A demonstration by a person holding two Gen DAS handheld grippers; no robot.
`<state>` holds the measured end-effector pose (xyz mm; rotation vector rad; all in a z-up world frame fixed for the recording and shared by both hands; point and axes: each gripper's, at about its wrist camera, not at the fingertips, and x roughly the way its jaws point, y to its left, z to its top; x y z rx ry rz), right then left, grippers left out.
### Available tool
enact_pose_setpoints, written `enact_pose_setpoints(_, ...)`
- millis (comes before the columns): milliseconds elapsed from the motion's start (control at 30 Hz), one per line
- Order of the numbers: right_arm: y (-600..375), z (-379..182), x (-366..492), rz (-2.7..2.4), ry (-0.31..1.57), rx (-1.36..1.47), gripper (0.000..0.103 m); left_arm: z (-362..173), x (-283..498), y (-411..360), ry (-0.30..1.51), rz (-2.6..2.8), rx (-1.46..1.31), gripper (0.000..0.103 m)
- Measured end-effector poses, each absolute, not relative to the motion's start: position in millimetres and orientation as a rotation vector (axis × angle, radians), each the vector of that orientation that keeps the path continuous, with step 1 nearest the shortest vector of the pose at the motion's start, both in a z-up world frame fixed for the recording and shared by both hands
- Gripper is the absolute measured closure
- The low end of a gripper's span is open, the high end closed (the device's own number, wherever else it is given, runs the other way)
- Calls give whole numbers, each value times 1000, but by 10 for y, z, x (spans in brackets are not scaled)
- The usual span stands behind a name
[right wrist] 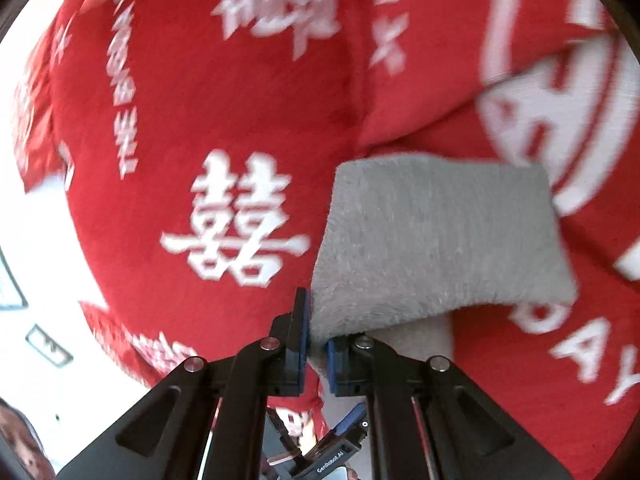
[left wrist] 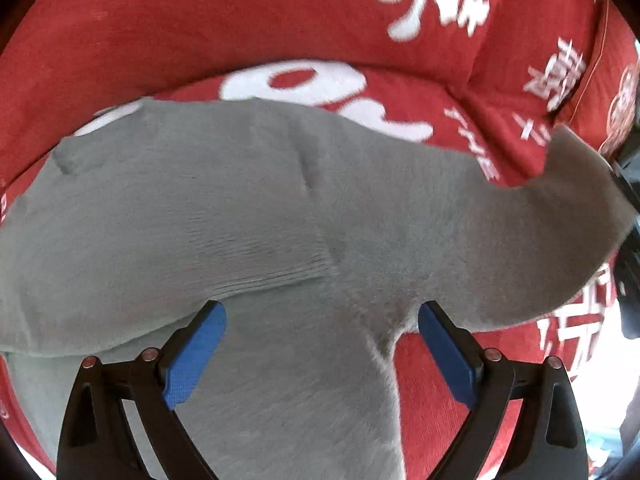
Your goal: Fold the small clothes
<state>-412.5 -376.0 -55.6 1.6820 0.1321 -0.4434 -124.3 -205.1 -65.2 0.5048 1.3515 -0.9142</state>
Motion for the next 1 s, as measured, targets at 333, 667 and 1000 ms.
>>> enact_pose_setpoints(333, -3184, 22, -2166, -102, 459, 1330, 95, -271, -365, -1059, 1244, -762, 412, 6)
enact_pose_setpoints(667, -2110, -685, -628, -9, 914, 1149, 91, -591, 351, -87, 1294, -517, 402, 6)
enact_pose_setpoints(1000, -2207, -1056, -943, -277, 839, 1430, 68, -617, 489, 322, 1322, -506, 344, 6)
